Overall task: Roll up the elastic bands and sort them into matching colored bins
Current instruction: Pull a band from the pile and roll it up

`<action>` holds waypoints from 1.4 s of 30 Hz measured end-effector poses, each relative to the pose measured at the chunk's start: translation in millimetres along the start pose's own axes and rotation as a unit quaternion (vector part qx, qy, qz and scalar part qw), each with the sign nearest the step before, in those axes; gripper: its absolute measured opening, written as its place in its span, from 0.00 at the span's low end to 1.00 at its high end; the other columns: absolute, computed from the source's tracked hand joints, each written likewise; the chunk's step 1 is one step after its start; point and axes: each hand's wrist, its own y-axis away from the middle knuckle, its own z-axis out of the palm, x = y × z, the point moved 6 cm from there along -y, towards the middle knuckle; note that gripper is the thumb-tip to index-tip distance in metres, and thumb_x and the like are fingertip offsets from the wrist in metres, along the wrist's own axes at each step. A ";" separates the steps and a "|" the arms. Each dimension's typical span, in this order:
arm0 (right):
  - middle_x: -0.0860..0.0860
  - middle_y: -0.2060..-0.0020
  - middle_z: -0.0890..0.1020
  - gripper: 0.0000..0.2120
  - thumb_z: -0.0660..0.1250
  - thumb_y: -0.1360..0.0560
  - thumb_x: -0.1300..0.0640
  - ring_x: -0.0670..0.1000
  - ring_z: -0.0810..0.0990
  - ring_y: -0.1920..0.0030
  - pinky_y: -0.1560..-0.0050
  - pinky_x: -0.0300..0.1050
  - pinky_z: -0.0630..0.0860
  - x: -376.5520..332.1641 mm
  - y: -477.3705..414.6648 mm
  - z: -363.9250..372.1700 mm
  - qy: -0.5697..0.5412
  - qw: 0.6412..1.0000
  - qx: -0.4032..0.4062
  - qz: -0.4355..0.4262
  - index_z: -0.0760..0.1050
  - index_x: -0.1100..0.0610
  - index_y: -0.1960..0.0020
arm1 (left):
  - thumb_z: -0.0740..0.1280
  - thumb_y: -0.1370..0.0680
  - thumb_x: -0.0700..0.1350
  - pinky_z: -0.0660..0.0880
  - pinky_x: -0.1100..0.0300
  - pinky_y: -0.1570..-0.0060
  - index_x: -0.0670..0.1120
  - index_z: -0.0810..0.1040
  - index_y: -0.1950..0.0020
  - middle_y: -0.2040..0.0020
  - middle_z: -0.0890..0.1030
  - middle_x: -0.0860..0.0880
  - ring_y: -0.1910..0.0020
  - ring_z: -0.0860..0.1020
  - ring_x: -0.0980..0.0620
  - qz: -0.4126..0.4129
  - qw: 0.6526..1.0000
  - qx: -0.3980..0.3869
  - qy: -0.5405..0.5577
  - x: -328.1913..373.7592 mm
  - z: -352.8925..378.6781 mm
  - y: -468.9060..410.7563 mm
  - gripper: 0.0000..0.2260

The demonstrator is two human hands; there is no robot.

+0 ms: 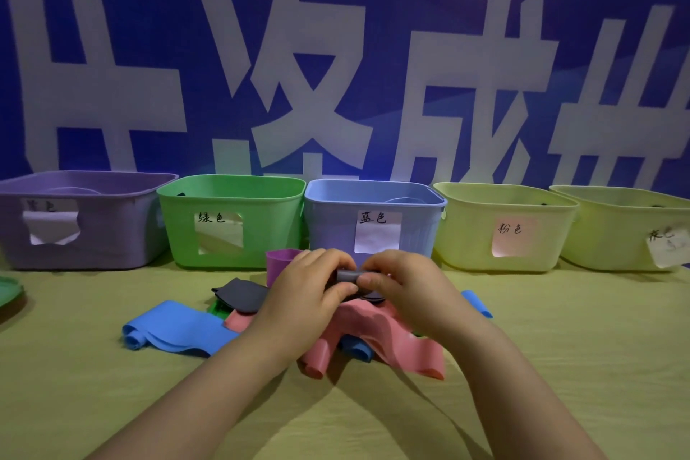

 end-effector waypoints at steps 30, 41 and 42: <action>0.41 0.61 0.78 0.13 0.69 0.28 0.54 0.45 0.78 0.55 0.55 0.33 0.72 -15.6 1.9 0.3 -0.079 0.988 0.114 -0.062 0.68 0.39 0.56 | 0.64 0.30 0.53 0.69 0.59 0.62 0.52 0.76 0.60 0.65 0.79 0.52 0.63 0.75 0.55 -0.085 0.979 0.109 0.148 -10.9 -19.9 -0.2 0.06; 0.46 0.62 0.77 0.03 0.62 0.23 0.53 0.46 0.74 0.59 0.60 0.41 0.69 -13.7 0.3 -2.7 -0.039 0.994 0.080 -0.066 0.74 0.50 0.53 | 0.72 0.28 0.44 0.66 0.76 0.59 0.56 0.74 0.54 0.58 0.77 0.61 0.56 0.74 0.67 -0.047 0.986 0.115 0.107 1.8 -23.7 4.0 0.10; 0.45 0.62 0.77 0.02 0.62 0.23 0.53 0.45 0.74 0.59 0.60 0.40 0.69 -13.8 0.3 -1.3 -0.050 0.994 0.076 -0.062 0.74 0.49 0.53 | 0.72 0.29 0.43 0.66 0.75 0.60 0.55 0.74 0.55 0.60 0.77 0.61 0.58 0.74 0.67 -0.050 0.987 0.117 0.098 1.7 -25.0 4.3 0.10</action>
